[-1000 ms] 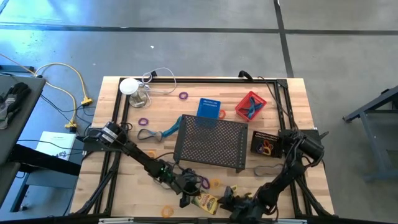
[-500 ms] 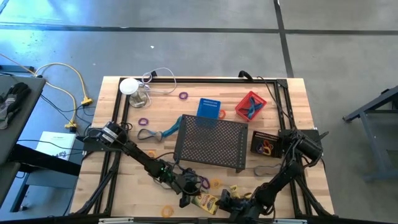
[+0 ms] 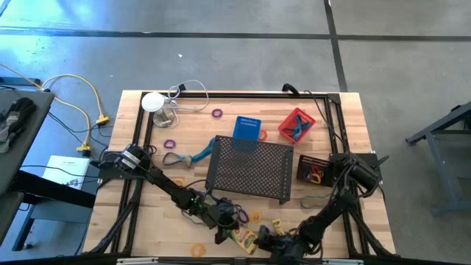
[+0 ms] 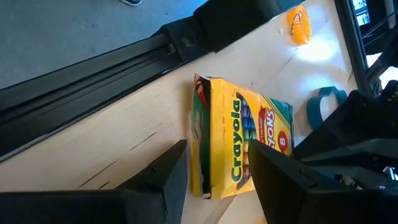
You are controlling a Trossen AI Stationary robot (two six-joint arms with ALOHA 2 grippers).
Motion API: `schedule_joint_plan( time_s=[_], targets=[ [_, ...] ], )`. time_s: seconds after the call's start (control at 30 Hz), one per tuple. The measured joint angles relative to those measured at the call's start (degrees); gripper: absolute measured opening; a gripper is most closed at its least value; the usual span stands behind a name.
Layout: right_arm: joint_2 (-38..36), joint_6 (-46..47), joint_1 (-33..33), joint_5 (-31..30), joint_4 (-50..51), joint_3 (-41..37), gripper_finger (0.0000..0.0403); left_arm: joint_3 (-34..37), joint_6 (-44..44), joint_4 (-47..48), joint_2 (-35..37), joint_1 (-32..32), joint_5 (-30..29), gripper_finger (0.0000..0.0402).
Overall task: Pick & Place Office Desk Supplies
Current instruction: Put the yellow crayon box into the blue bin
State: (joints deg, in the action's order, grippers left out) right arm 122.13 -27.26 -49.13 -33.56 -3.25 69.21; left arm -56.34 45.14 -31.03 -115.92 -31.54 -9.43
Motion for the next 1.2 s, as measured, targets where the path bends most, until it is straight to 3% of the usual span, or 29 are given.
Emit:
schedule_joint_plan(
  time_s=[0.7,1.2],
  targets=[
    [0.02,2.40,4.34,2.40,0.62,-0.04,0.0149,-0.13,1.21,-6.09,-2.85,0.04,-1.15,0.0043],
    [0.07,11.07,5.11,6.22,2.52,-0.09,0.0020,-0.11,0.34,-5.92,-2.89,-0.22,-0.90,0.0043]
  ],
)
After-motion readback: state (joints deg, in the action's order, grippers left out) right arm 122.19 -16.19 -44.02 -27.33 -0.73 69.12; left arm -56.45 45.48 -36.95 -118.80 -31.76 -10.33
